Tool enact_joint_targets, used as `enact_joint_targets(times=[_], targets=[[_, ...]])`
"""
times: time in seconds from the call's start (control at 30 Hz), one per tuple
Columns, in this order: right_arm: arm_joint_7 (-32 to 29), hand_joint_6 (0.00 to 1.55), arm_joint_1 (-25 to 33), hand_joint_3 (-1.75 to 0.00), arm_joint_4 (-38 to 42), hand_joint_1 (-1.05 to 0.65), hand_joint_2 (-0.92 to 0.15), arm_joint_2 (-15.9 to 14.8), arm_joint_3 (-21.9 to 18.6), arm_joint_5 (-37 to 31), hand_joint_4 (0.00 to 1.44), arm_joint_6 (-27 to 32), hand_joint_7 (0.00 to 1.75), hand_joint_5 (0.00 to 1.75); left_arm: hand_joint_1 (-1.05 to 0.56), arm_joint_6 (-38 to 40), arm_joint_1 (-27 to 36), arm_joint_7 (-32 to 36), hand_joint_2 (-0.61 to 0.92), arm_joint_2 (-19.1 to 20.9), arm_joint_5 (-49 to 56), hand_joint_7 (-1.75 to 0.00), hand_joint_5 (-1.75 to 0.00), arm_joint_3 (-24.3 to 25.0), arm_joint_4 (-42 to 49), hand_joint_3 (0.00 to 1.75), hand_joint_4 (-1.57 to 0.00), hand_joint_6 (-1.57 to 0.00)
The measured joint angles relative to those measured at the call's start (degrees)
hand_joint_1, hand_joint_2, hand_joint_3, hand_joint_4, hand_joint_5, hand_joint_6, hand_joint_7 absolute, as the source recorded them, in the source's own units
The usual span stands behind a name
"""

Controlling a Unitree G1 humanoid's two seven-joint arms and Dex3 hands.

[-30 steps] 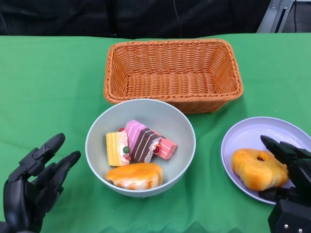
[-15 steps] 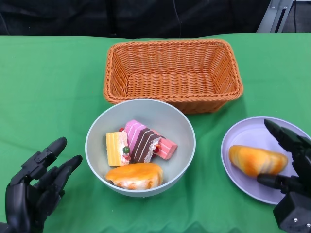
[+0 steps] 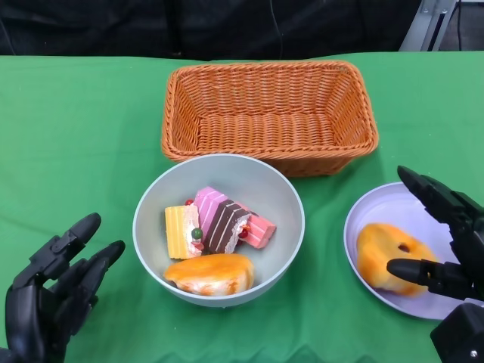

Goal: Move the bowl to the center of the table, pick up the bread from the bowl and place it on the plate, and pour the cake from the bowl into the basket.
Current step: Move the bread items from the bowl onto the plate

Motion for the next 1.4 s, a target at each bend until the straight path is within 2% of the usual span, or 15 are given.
enact_joint_targets(times=[0.17, 0.23, 0.4, 0.6, 0.8, 1.07, 1.4], targets=[[2.2, 0.28, 1.6, -0.06, -4.6, -0.91, -0.92, 0.4, -1.4, 2.7, 0.33, -0.8, 0.03, 0.07, -0.62, 0.0, -0.2, 0.0, 0.92, 0.0, 0.0, 0.0, 0.0, 0.1, 0.1, 0.14, -0.95, -0.84], [2.5, 0.35, 2.2, -0.03, -5.8, -0.86, -0.9, 1.0, -1.8, 3.6, 0.44, -1.3, 0.06, 0.12, -0.62, 0.0, -0.4, -0.2, 0.92, 0.0, -0.1, 0.0, 0.0, 0.1, 0.1, 0.14, -0.94, -0.83], [3.9, 0.41, 2.9, -0.01, -9.0, -0.82, -0.89, 2.7, -2.7, 5.2, 0.54, -4.0, 0.05, 0.15, -0.62, 0.0, -0.5, -0.3, 0.92, 0.0, -0.1, 0.0, 0.0, 0.2, 0.3, 0.14, -0.95, -0.83], [10.6, 0.45, 3.5, 0.0, -16.0, -0.82, -0.89, 3.7, -2.8, 8.4, 0.59, -3.5, 0.05, 0.17, -0.63, -0.1, -0.6, -0.4, 0.92, 0.0, 0.0, 0.0, 0.0, 0.2, 0.3, 0.13, -0.94, -0.83], [16.2, 0.53, 3.4, 0.0, -18.9, -0.8, -0.88, 5.8, -2.7, 11.4, 0.65, -2.2, 0.07, 0.2, -0.63, -0.2, -0.6, -0.1, 0.92, 0.0, 0.7, 0.0, 0.0, 0.2, 0.3, 0.13, -0.94, -0.84], [21.6, 0.61, -1.0, 0.0, -18.3, -0.75, -0.85, 6.9, -2.5, 12.6, 0.7, -1.7, 0.07, 0.23, -0.59, 0.2, -0.6, 0.1, 0.92, -0.3, 0.4, 0.0, 0.0, 0.0, -2.4, 0.13, -0.94, -0.83], [24.9, 0.63, -6.3, -0.01, -14.7, -0.77, -0.87, 7.1, -0.8, 12.0, 0.71, -5.4, 0.05, 0.23, -0.58, 1.3, -1.2, 1.6, 0.92, -1.0, 0.9, 0.0, -0.01, -1.0, -4.6, 0.14, -0.96, -0.84]])
